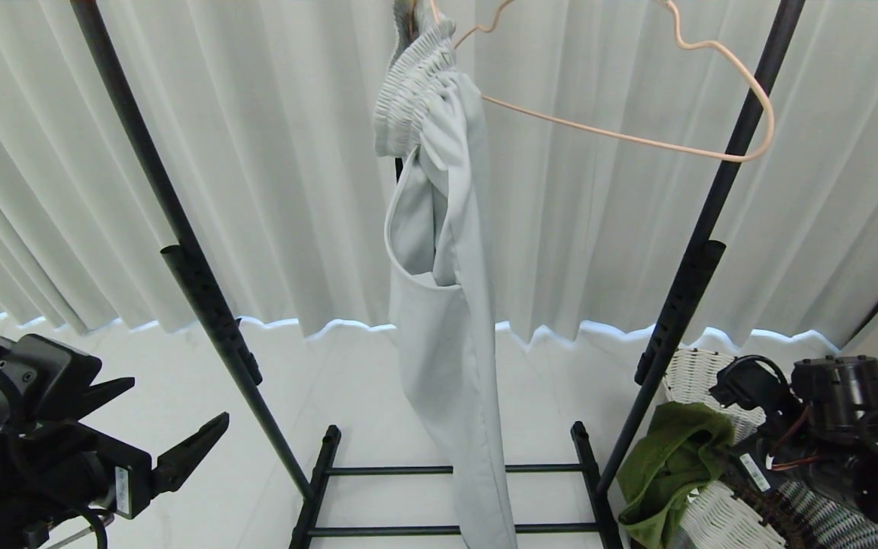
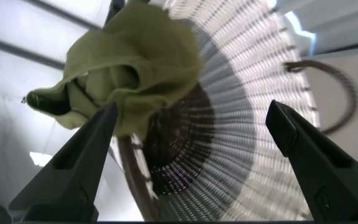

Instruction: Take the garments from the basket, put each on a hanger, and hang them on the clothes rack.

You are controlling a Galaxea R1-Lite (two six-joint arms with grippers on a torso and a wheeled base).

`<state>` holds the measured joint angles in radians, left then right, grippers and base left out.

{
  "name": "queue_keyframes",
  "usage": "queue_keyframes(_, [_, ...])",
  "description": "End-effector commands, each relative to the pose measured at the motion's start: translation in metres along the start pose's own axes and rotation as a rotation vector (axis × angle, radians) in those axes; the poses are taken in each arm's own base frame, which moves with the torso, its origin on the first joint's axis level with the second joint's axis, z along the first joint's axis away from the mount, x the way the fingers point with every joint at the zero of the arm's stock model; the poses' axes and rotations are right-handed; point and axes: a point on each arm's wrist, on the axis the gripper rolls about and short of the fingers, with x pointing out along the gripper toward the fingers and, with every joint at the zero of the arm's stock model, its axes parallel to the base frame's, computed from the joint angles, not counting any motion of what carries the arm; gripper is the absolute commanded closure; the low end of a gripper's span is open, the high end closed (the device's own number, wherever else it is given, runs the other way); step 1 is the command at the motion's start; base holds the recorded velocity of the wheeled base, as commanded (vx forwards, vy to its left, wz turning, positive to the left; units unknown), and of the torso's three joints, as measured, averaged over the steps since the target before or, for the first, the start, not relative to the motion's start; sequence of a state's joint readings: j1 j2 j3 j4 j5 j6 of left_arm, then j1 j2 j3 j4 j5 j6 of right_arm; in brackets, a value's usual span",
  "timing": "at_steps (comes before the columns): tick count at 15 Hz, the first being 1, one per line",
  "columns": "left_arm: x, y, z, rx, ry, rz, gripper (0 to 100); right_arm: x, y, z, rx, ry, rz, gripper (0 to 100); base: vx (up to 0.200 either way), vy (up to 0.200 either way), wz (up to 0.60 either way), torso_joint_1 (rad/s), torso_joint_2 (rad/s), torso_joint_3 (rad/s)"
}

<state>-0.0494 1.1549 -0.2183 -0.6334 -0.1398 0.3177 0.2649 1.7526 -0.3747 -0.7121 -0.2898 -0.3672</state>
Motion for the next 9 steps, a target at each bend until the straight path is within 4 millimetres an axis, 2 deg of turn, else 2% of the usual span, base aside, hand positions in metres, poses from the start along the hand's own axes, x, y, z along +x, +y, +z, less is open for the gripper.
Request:
queue_keyframes(1, [-0.001, -0.003, -0.001, 0.005, -0.001, -0.016, 0, 0.019, 0.007, -0.006, -0.016, 0.056, 0.016, 0, 0.000, 0.000, 0.00, 0.000, 0.00, 0.000])
queue_keyframes(5, [0.000, -0.008, -0.001, 0.013, -0.003, -0.051, 0, 0.036, 0.003, -0.003, 0.011, 0.032, -0.023, 0, 0.000, 0.000, 0.00, 0.000, 0.00, 0.000])
queue_keyframes(8, [0.000, -0.009, -0.003, 0.012, 0.005, -0.053, 0, 0.040, -0.001, -0.003, 0.027, 0.027, -0.042, 0, 0.000, 0.000, 0.00, 0.000, 0.00, 0.000])
queue_keyframes(9, [-0.001, -0.009, -0.004, 0.012, 0.006, -0.054, 0, 0.041, -0.002, -0.003, 0.029, 0.028, -0.043, 100, 0.000, 0.000, 0.00, 0.000, 0.00, 0.000])
